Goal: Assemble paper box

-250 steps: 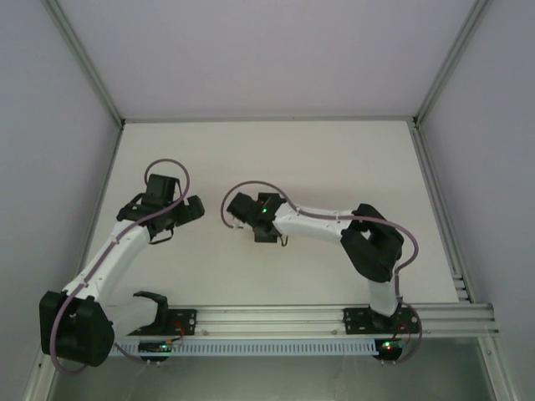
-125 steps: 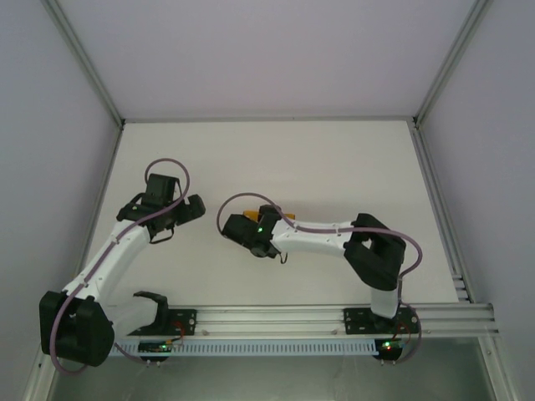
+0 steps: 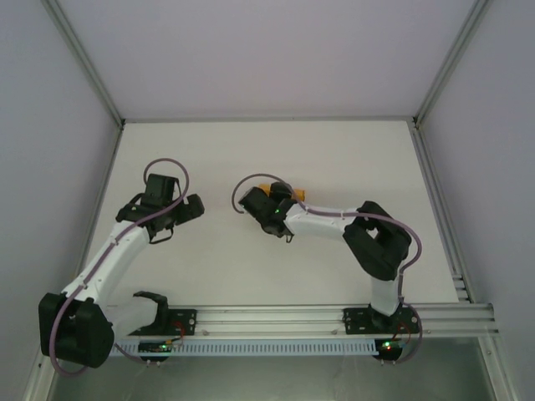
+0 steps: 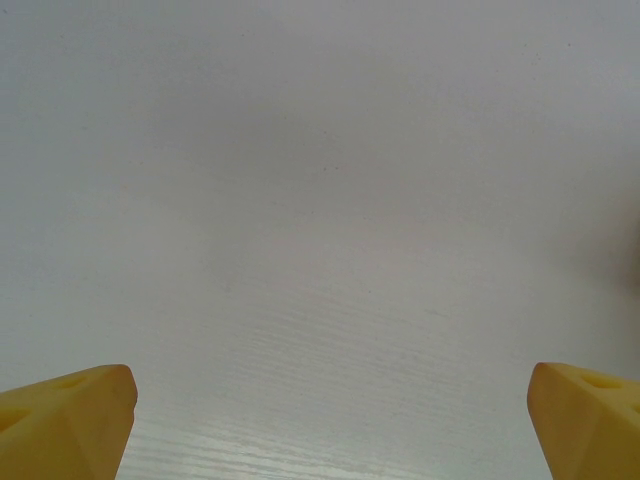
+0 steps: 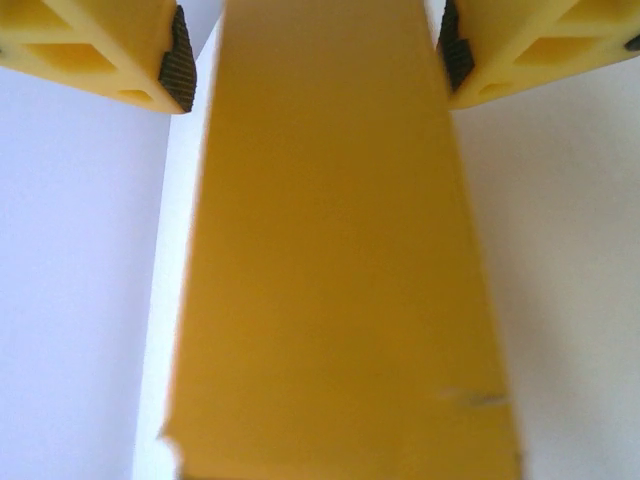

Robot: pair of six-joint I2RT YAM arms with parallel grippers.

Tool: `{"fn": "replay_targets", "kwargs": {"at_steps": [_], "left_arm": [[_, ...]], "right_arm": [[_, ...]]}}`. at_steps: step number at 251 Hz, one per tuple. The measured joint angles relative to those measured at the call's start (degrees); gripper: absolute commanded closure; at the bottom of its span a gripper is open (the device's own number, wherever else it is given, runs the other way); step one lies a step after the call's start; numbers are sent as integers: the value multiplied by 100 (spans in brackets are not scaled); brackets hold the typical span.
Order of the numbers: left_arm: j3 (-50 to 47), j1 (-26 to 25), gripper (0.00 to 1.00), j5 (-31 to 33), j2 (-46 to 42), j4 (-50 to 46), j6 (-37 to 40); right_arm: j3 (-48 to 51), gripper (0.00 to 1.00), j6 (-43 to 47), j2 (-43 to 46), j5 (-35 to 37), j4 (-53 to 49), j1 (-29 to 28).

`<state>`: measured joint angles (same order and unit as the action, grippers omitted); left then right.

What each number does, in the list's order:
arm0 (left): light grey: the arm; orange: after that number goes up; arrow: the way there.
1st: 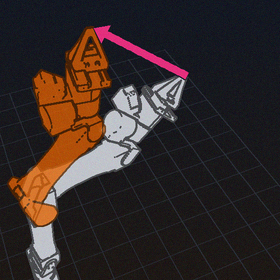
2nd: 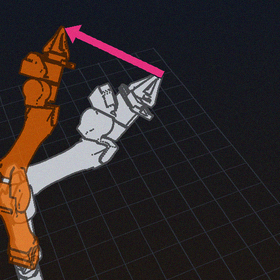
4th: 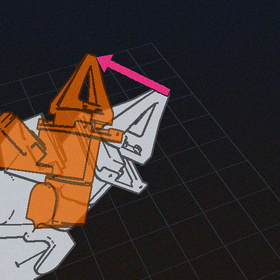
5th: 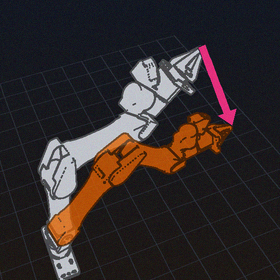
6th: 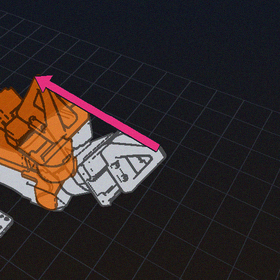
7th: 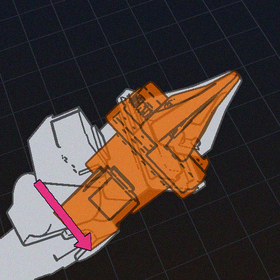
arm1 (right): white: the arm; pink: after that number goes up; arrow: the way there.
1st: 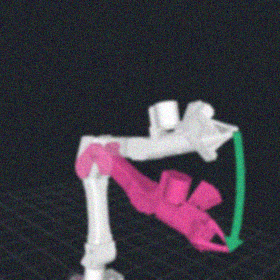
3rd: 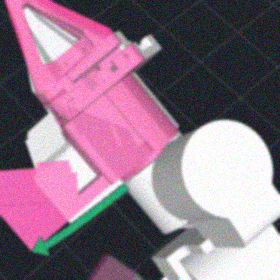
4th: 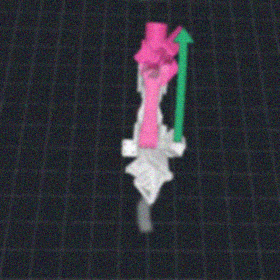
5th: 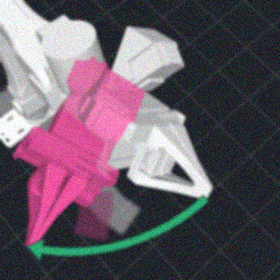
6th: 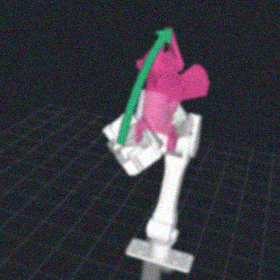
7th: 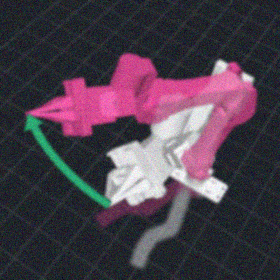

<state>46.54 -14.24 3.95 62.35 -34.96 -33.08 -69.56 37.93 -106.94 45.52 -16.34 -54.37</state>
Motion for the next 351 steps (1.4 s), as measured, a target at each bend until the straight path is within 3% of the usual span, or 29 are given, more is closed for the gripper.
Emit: {"fn": "replay_targets", "kwargs": {"at_steps": [51, 69, 110, 135, 162, 197, 227, 267, 309, 351], "left_arm": [[0, 11, 0, -2, -9, 4, 4], [0, 24, 0, -4, -7, 7, 7], [0, 44, 0, -2, 20, 24, 50], [7, 101, 1, 35, 136, 46, 109], [22, 190, 0, 313, 323, 155, 260], [-181, 459, 1, 960, 411, 1019, 610], [-994, 741, 0, 1429, 334, 2564, 1132], [-2371, 949, 0, 1687, 378, 4743, 1878], [-2791, 1373, 1, 1513, 1088, 6378, 2218], [-3056, 1443, 0, 1217, 1655, 8021, 2568]], "right_arm": [[9, 12, -256, 13, -385, -608, -514], [9, 2, -518, 98, -638, -1049, -710], [20, 1, -1099, 848, -1464, -1784, -1034], [39, 1, -1434, 1506, -1775, -1899, -905], [116, 1, -1958, 2092, -1963, -1829, -160], [870, 1, -2643, 2793, -2271, -1113, 1600], [2006, 1, -3123, 3534, -2590, -103, 2986], [3589, 1, -3534, 4301, -3047, 1443, 4256], [4752, 1, -4013, 4133, -3526, 3106, 5289], [5423, 1, -4122, 2968, -3936, 5442, 5574]]}}
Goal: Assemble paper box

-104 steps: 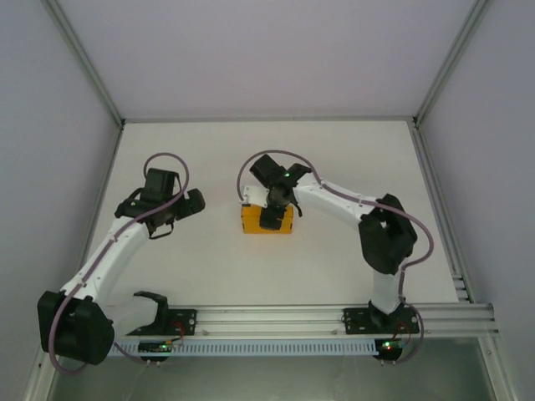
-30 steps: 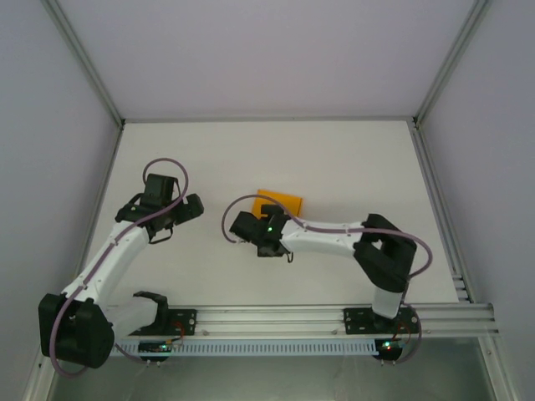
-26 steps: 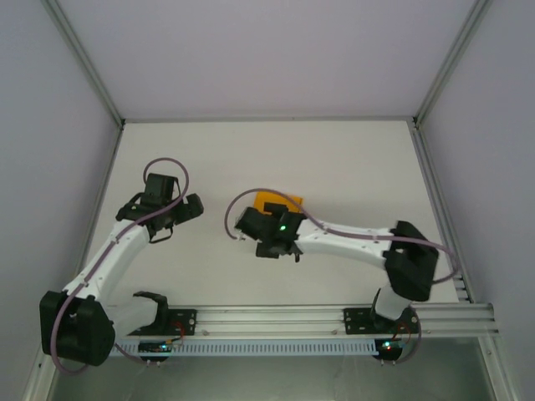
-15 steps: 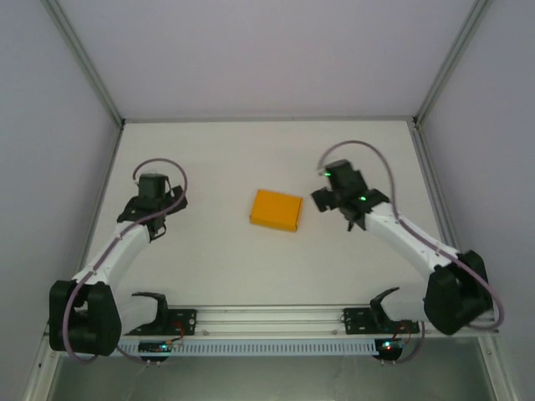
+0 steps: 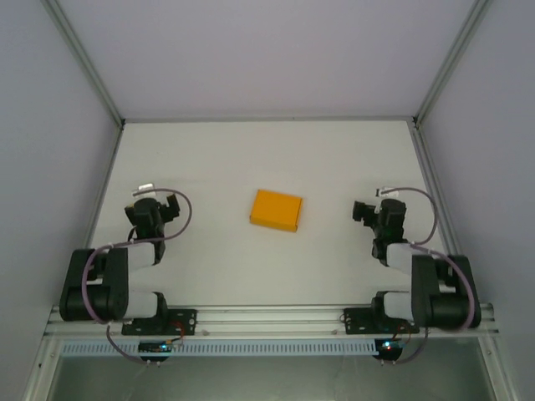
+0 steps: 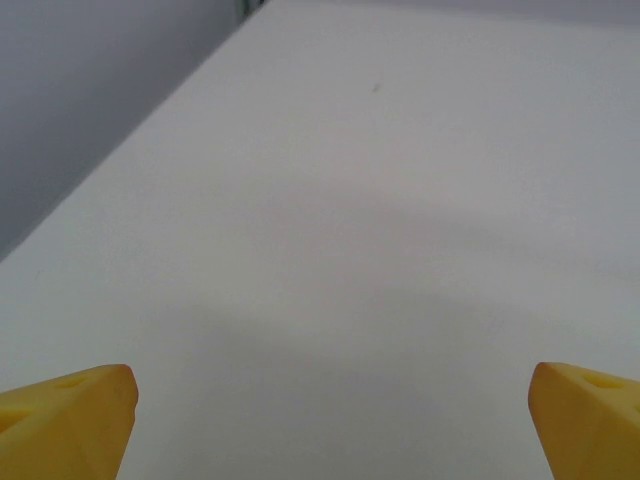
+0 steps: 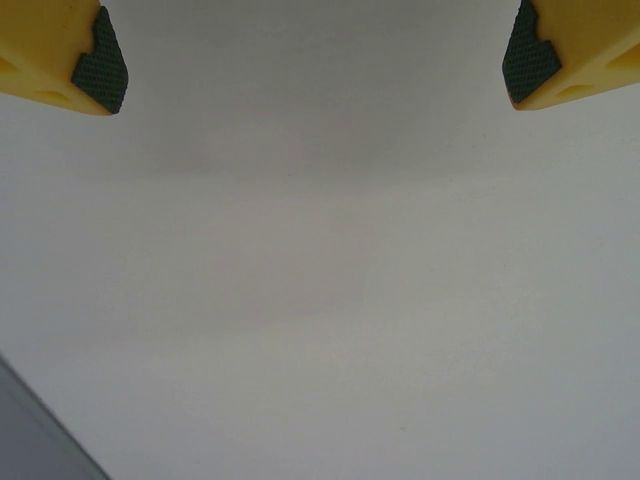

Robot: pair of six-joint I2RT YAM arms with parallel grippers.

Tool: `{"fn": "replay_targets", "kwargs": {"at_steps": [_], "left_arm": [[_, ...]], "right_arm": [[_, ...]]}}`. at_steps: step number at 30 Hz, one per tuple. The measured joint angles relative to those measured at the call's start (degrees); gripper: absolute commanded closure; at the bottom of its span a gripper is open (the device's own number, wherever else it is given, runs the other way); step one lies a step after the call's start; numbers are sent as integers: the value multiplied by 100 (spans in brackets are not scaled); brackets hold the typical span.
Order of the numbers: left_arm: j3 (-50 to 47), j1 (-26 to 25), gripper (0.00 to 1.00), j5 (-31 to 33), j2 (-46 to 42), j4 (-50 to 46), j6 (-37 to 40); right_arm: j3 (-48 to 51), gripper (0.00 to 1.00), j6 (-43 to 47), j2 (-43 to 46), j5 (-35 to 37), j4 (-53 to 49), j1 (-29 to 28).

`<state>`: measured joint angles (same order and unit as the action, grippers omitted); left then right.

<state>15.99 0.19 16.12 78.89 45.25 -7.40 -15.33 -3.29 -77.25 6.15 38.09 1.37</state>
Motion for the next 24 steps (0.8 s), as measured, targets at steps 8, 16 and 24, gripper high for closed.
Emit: {"fn": "replay_targets", "kwargs": {"at_steps": [8, 16, 24], "left_arm": [[107, 168, 0, -791, 953, 905, 310], [337, 160, 1, -1147, 966, 914, 487], [337, 157, 0, -1187, 966, 887, 505]], "right_arm": [[-437, 1, 55, -1167, -232, 1001, -66], [-581, 1, 136, -1163, -365, 1141, -120], [-581, 1, 138, -1163, -407, 1143, -120]]}}
